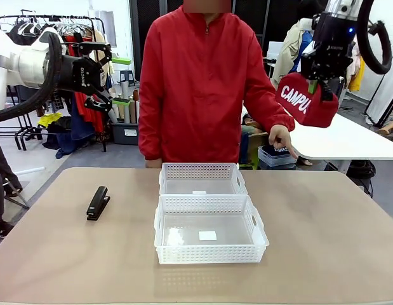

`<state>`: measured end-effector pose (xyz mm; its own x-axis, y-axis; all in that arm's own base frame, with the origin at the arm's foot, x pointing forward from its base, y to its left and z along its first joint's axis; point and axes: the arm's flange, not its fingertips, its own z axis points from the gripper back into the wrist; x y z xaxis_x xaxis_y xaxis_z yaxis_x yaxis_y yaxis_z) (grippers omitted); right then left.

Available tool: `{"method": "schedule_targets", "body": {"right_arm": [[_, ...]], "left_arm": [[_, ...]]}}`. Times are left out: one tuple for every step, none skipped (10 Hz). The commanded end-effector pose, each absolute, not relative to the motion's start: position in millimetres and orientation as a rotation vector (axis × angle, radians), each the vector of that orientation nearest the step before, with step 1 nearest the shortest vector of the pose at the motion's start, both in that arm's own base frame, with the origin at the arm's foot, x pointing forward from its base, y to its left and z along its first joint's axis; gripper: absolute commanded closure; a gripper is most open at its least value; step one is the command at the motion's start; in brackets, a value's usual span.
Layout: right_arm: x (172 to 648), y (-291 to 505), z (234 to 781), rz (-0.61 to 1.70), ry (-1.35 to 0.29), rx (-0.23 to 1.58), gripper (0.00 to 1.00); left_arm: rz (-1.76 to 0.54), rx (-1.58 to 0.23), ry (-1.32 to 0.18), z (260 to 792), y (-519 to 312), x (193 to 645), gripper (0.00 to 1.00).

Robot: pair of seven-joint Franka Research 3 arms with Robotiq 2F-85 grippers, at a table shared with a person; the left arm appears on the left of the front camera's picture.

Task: Distribute items into two baskets.
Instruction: Pick up the Pencil pouch that the person points to, then move the picked Pencil pouch towards the Organizing basket indicated by the person, stopping as directed.

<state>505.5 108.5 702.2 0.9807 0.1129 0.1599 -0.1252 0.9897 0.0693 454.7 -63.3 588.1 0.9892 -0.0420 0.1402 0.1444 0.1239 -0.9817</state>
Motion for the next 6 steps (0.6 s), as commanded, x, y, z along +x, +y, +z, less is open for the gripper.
{"method": "schedule_targets", "body": {"right_arm": [[507.6, 114.0, 715.4, 0.082, -0.179, 0.039, 1.00], [506.9, 111.8, 710.8, 0.096, -0.170, 0.056, 1.00], [504.1, 108.8, 710.1, 0.116, -0.168, 0.075, 1.00], [504.1, 108.8, 710.1, 0.116, -0.168, 0.075, 1.00], [504.1, 108.8, 710.1, 0.116, -0.168, 0.075, 1.00], [504.1, 108.8, 710.1, 0.116, -0.168, 0.075, 1.00]], "left_arm": [[-0.133, -1.443, -0.083, 589.5, -62.5, 454.2, 0.00], [-0.133, -1.443, -0.083, 589.5, -62.5, 454.2, 0.00], [-0.133, -1.443, -0.083, 589.5, -62.5, 454.2, 0.00], [-0.133, -1.443, -0.083, 589.5, -62.5, 454.2, 0.00], [-0.133, -1.443, -0.083, 589.5, -62.5, 454.2, 0.00], [-0.133, -1.443, -0.083, 589.5, -62.5, 454.2, 0.00]]}}
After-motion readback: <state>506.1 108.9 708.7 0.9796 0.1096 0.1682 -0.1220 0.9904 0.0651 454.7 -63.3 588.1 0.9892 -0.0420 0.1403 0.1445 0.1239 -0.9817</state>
